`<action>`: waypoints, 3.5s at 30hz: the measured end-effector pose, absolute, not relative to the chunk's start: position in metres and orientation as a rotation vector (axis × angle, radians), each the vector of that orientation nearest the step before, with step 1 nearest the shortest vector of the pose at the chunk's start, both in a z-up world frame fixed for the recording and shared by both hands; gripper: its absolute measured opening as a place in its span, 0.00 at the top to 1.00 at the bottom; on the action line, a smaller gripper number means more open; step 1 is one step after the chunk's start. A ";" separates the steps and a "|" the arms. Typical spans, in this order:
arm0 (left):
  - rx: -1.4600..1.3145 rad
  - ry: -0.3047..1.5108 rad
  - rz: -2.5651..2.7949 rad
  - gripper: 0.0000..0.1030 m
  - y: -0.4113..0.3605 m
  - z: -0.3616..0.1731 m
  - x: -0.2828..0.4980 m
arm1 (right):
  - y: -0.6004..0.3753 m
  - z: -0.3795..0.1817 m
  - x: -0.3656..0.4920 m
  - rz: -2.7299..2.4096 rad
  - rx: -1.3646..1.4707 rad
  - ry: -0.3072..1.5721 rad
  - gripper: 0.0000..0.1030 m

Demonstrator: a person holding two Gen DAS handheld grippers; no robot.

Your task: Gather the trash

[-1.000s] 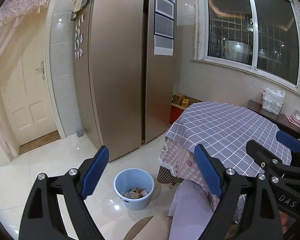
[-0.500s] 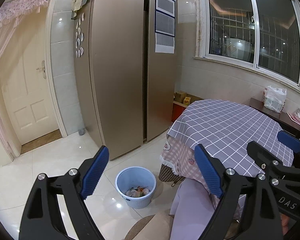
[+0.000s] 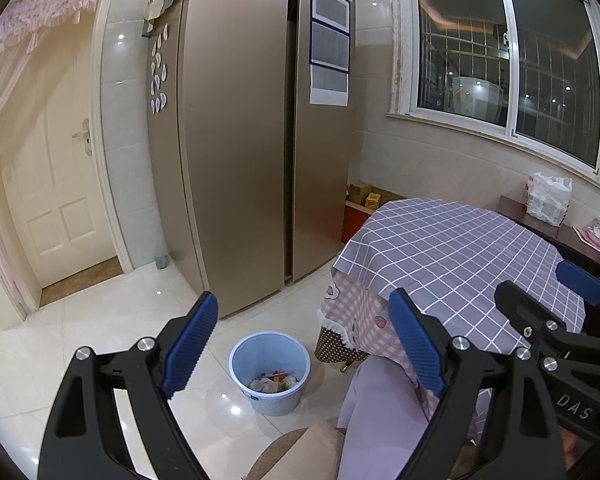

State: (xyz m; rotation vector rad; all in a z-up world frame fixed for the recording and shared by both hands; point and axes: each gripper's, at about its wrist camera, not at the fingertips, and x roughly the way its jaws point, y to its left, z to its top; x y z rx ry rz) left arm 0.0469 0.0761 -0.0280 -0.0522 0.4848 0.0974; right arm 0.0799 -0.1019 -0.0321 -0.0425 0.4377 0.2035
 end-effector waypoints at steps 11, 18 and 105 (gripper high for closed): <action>-0.046 0.484 0.098 0.17 0.074 -0.028 0.046 | -0.102 -0.032 0.080 0.199 -0.043 0.440 0.13; -0.046 0.491 0.100 0.17 0.072 -0.028 0.045 | -0.105 -0.032 0.081 0.206 -0.033 0.445 0.13; -0.036 0.504 0.130 0.17 0.067 -0.031 0.044 | -0.108 -0.038 0.081 0.194 -0.046 0.450 0.13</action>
